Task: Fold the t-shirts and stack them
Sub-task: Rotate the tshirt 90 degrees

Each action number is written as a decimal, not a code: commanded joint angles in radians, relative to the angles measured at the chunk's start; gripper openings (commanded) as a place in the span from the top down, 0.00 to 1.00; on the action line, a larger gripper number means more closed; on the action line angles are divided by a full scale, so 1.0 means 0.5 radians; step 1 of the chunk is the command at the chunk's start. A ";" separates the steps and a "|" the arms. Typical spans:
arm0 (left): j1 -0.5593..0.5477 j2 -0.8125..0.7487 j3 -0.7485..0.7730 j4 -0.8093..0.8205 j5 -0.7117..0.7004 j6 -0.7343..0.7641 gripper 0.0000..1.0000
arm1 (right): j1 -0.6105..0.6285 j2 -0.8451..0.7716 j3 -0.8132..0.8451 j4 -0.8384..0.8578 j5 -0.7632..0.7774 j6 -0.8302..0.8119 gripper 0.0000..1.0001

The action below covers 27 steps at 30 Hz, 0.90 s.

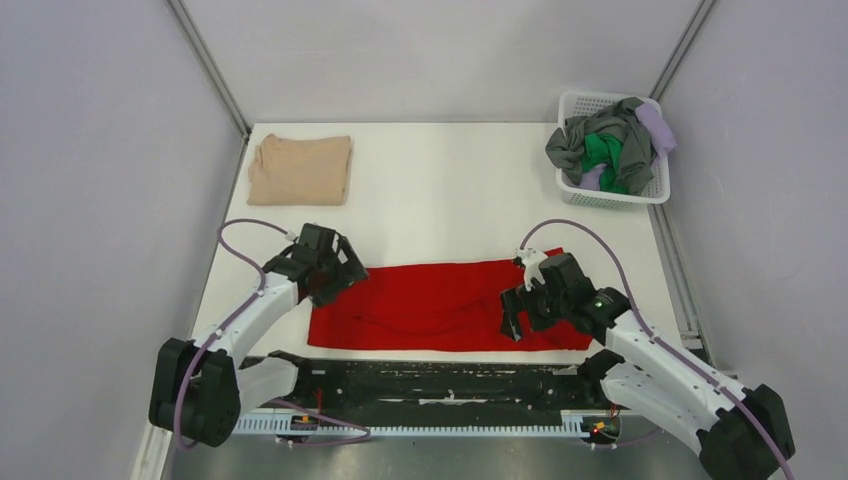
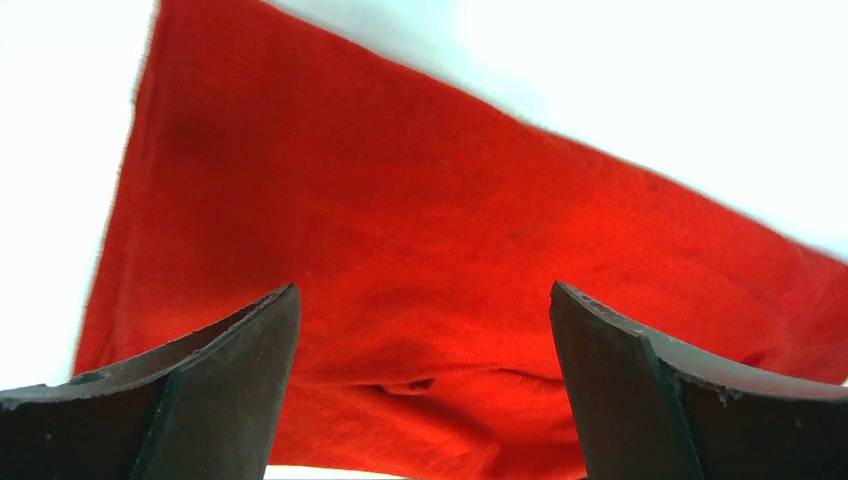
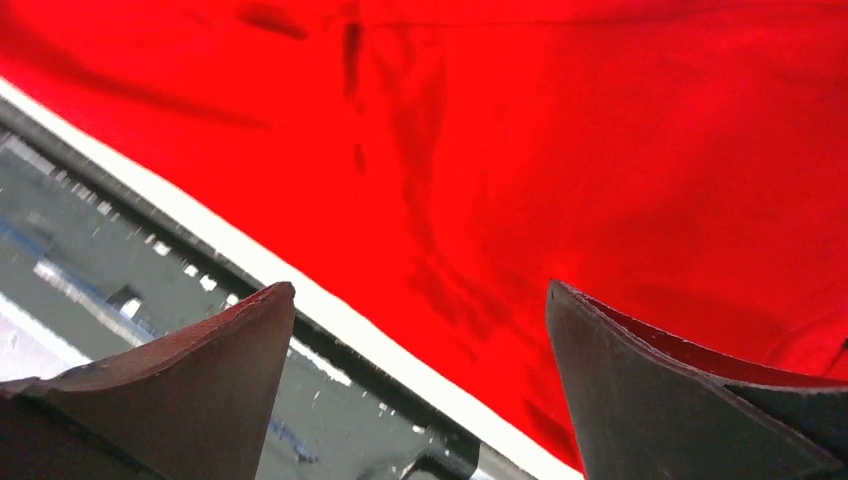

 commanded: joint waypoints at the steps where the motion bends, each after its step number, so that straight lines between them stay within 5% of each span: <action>1: -0.114 0.001 -0.003 0.063 0.138 0.054 0.00 | -0.009 0.141 -0.155 0.375 0.357 0.353 0.02; 6: -0.270 0.160 -0.076 0.203 0.164 -0.006 0.00 | -0.054 0.325 -0.342 1.039 0.501 0.485 0.02; 13: -0.284 0.161 -0.192 0.172 0.073 -0.050 0.00 | -0.178 0.945 -0.108 1.610 0.634 0.328 0.02; 22: -0.468 0.168 -0.324 0.441 0.251 -0.144 0.00 | -0.344 2.010 0.828 1.807 0.374 0.110 0.02; 27: -0.716 0.280 -0.330 0.724 0.361 -0.177 0.00 | -0.351 2.596 1.583 1.562 0.083 0.028 0.02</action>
